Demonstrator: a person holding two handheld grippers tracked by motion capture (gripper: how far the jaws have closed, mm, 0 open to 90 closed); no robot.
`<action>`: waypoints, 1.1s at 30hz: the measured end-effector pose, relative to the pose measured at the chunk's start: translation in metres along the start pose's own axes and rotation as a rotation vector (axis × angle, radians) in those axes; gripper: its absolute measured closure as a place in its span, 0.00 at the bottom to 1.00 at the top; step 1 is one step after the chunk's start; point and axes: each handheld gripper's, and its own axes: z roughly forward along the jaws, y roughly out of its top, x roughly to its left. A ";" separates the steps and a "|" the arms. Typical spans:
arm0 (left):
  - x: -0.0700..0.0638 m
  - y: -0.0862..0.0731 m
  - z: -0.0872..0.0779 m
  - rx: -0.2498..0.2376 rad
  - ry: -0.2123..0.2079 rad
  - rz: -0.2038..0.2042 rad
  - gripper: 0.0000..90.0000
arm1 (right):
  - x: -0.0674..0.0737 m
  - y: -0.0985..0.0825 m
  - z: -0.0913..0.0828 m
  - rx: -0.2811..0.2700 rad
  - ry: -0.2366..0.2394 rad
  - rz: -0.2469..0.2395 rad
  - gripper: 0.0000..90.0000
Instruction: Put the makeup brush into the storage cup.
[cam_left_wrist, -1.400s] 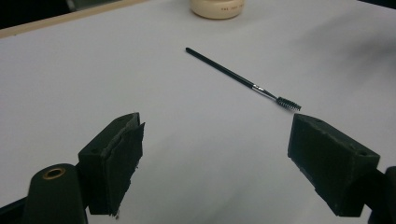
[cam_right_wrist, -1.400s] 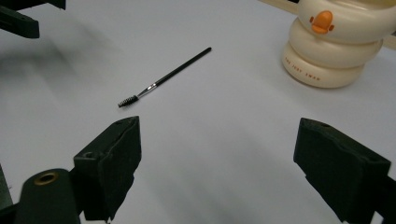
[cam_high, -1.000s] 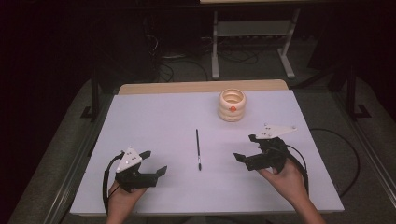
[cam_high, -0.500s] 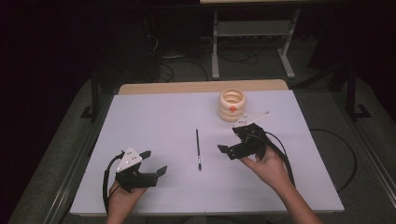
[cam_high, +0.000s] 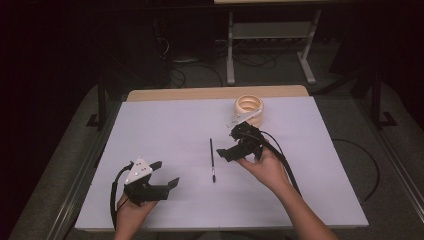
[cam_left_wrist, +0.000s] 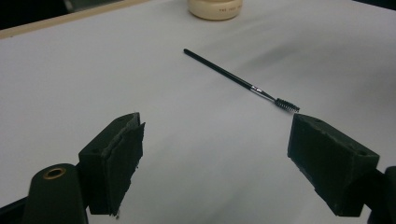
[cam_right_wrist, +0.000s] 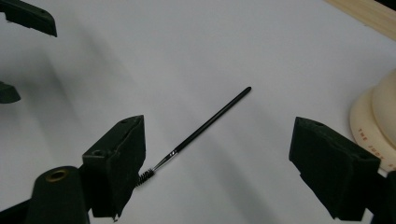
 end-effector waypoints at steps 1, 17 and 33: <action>0.000 0.000 0.000 0.000 0.000 0.000 0.20 | 0.000 0.000 0.000 0.000 0.000 0.000 0.20; 0.000 0.000 0.000 -0.006 0.000 -0.004 0.20 | 0.005 0.022 0.052 0.125 0.013 0.048 0.27; 0.001 0.000 0.000 -0.012 -0.002 0.000 0.20 | 0.005 0.016 0.092 0.227 0.007 0.112 0.36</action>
